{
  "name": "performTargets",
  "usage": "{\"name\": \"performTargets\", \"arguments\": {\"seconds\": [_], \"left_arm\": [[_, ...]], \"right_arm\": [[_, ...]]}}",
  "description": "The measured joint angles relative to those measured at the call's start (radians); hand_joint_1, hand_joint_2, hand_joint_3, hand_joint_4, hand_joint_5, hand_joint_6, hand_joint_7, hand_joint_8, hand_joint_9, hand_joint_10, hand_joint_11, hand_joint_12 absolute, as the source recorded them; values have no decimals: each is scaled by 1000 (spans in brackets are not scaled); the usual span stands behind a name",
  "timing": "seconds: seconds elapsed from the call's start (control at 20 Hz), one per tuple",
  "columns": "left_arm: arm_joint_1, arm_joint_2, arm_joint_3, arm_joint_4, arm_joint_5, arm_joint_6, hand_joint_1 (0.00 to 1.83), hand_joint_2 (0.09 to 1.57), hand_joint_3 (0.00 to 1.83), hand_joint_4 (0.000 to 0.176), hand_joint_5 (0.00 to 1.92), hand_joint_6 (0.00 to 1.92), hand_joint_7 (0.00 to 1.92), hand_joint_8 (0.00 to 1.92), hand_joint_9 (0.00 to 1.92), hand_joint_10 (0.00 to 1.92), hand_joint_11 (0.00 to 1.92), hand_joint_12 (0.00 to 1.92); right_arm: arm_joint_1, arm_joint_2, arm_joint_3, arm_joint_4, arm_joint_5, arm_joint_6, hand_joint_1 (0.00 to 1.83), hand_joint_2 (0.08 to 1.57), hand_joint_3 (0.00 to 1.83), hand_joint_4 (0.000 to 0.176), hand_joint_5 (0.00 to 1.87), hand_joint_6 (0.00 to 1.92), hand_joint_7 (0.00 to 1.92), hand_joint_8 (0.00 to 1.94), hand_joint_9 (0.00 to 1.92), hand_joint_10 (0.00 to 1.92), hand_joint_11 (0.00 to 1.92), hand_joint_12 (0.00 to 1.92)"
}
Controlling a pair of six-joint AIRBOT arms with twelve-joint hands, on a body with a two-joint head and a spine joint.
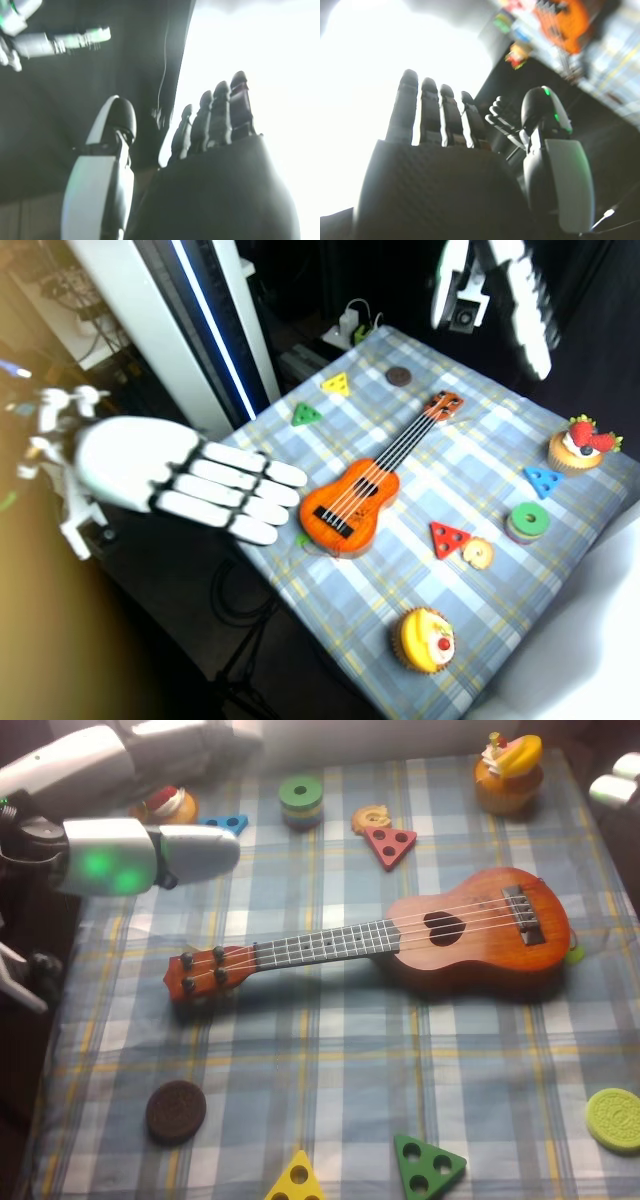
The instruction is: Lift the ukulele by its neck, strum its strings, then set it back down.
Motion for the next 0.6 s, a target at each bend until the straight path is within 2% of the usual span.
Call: {"name": "performTargets", "arguments": {"seconds": [0.05, 0.15, 0.2, 0.25, 0.3, 0.35, 0.4, 0.45, 0.5, 0.6], "left_arm": [[-8, 4, -11, 14, 27, 15, 719, 1202, 0, 0, 229, 16, 244, 9, 141, 377, 0, 1448], [-12, 15, -48, 17, 60, 91, 792, 1154, 0, 0, 232, 8, 268, 11, 163, 387, 0, 1513], [-12, 16, -65, 24, 71, 124, 702, 1168, 0, 0, 221, 2, 272, 11, 151, 386, 0, 1521], [-12, 16, -74, 29, 82, 140, 731, 1143, 0, 0, 211, 2, 224, 3, 93, 333, 0, 1320], [-12, 16, -75, 33, 89, 140, 767, 1131, 0, 0, 175, 4, 155, 0, 44, 214, 0, 937], [-6, 17, -81, 38, 97, 142, 816, 1071, 0, 0, 188, 3, 153, 1, 52, 163, 0, 823], [1, 19, -89, 39, 102, 143, 797, 1051, 0, 0, 154, 1, 114, 2, 32, 110, 0, 591], [8, 20, -91, 44, 106, 145, 795, 1017, 1, 0, 86, 9, 53, 13, 6, 24, 0, 151], [9, 20, -96, 43, 119, 171, 816, 989, 0, 0, 47, 3, 23, 6, 0, 4, 0, 29], [10, 8, -98, -14, 142, 261, 857, 937, 0, 0, 5, 0, 0, 0, 0, 0, 0, 0]], "right_arm": [[18, 0, 4, -18, -36, -1, 300, 1349, 5, 0, 0, 0, 1, 0, 3, 12, 0, 93], [33, 0, 6, -36, -80, -5, 301, 1343, 0, 0, 0, 0, 0, 0, 0, 0, 0, 3], [33, 0, 6, -38, -95, -13, 372, 1327, 0, 0, 0, 0, 0, 0, 0, 0, 0, 0], [33, 0, 6, -38, -110, -23, 381, 1315, 0, 0, 0, 0, 0, 0, 0, 0, 0, 0], [33, 0, 6, -37, -116, -26, 375, 1317, 0, 0, 0, 0, 0, 0, 0, 0, 0, 0], [32, 0, 6, -37, -118, -26, 399, 1314, 0, 0, 0, 0, 0, 0, 0, 0, 0, 0], [32, 0, 6, -37, -118, -26, 406, 1313, 0, 0, 0, 0, 0, 0, 0, 0, 0, 0], [32, 0, 5, -37, -117, -26, 391, 1319, 0, 0, 0, 0, 0, 0, 0, 0, 0, 0], [33, 0, 5, -37, -117, -26, 403, 1320, 0, 0, 0, 0, 0, 0, 0, 0, 0, 0], [33, 0, 5, -37, -117, -26, 372, 1330, 2, 0, 0, 0, 0, 0, 0, 0, 0, 0]]}}
